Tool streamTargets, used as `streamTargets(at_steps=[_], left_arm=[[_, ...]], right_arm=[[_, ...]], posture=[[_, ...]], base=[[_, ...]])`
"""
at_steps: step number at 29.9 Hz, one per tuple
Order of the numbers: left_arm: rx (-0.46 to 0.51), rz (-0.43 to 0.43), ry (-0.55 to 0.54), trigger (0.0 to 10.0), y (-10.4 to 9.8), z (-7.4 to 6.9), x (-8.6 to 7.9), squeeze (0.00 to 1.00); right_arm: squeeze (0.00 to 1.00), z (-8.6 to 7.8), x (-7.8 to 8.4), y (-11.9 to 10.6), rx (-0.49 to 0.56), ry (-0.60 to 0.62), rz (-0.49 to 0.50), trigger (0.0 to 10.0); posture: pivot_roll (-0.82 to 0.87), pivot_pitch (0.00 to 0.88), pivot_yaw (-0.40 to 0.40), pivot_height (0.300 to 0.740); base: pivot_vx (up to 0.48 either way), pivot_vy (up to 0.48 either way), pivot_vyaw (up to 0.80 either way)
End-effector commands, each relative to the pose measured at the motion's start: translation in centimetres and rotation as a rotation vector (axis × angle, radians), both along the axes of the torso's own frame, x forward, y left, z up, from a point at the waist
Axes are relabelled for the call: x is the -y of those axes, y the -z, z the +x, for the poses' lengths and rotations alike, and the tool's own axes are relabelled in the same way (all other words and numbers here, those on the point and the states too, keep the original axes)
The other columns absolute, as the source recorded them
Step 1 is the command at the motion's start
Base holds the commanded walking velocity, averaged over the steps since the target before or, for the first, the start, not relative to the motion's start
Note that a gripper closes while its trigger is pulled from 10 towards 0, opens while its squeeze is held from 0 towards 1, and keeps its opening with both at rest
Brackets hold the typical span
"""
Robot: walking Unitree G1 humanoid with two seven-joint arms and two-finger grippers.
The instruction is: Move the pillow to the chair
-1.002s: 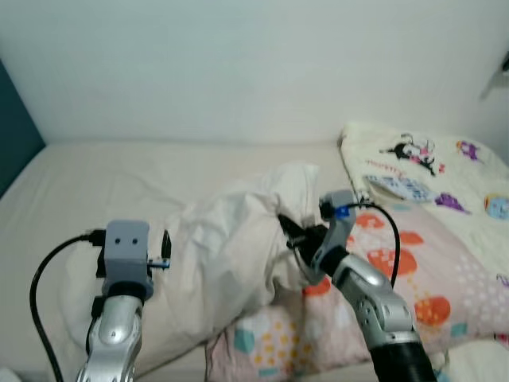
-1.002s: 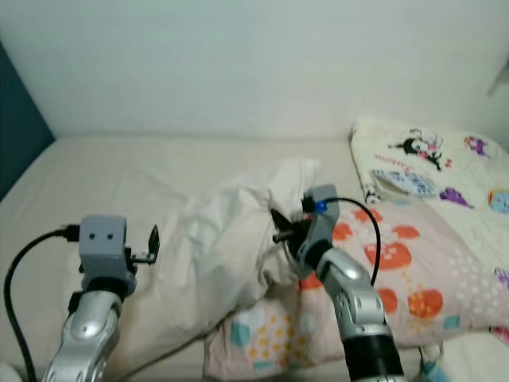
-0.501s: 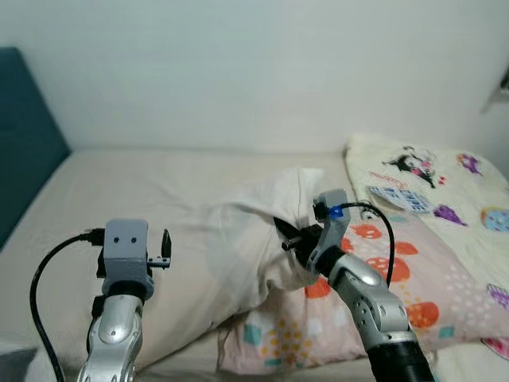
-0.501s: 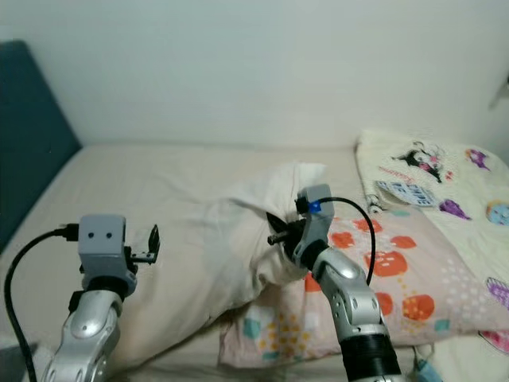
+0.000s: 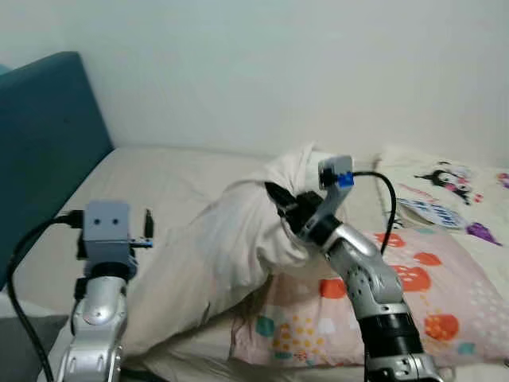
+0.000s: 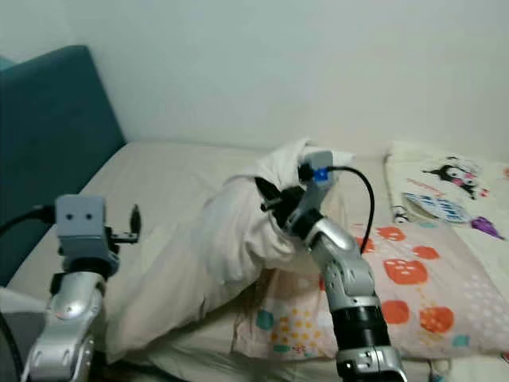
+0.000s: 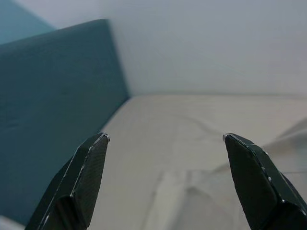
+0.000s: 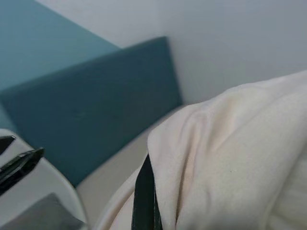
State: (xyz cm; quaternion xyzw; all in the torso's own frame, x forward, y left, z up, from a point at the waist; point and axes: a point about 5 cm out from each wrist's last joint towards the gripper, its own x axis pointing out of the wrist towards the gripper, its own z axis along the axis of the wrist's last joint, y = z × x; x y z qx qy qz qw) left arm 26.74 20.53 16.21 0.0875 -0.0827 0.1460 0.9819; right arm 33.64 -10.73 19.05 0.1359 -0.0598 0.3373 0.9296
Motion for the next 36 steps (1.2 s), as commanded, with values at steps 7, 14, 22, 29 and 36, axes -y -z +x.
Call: streamTargets(at_steps=[7,14,22,29,36], left_arm=[[0.016,0.009,-0.015,10.0,-0.5,0.2,-0.5,0.0],[0.009,-0.014,-0.015,10.0,-0.5,0.7,-0.2,0.0],[0.008,-0.014,-0.012,10.0,-0.5,0.8,-0.2,0.0],[0.016,-0.013,-0.006,10.0,-0.7,0.9,-0.2,0.0],[0.017,-0.003,0.0,10.0,-0.7,1.0,-0.1,0.0]], right_arm=[[0.0,-0.5,-1.6,-4.4,0.145,-0.111,0.123,10.0],[0.0,-0.8,-1.9,-6.0,0.181,-0.155,0.172,10.0],[0.0,-1.3,-2.2,-6.8,0.204,-0.19,0.198,10.0],[0.0,-1.9,-2.7,-7.7,0.222,-0.241,0.242,10.0],[0.0,-2.4,-2.9,-8.2,0.228,-0.273,0.267,10.0]], posture=[[0.06,0.0,-0.036,0.739],[0.06,0.0,-0.037,0.739],[0.06,0.0,-0.035,0.739],[0.06,0.0,-0.031,0.739],[0.06,0.0,-0.03,0.739]], base=[[0.0,0.0,0.8],[-0.048,0.0,0.8],[-0.382,0.0,0.8],[-0.339,0.0,0.8],[0.0,0.0,0.8]])
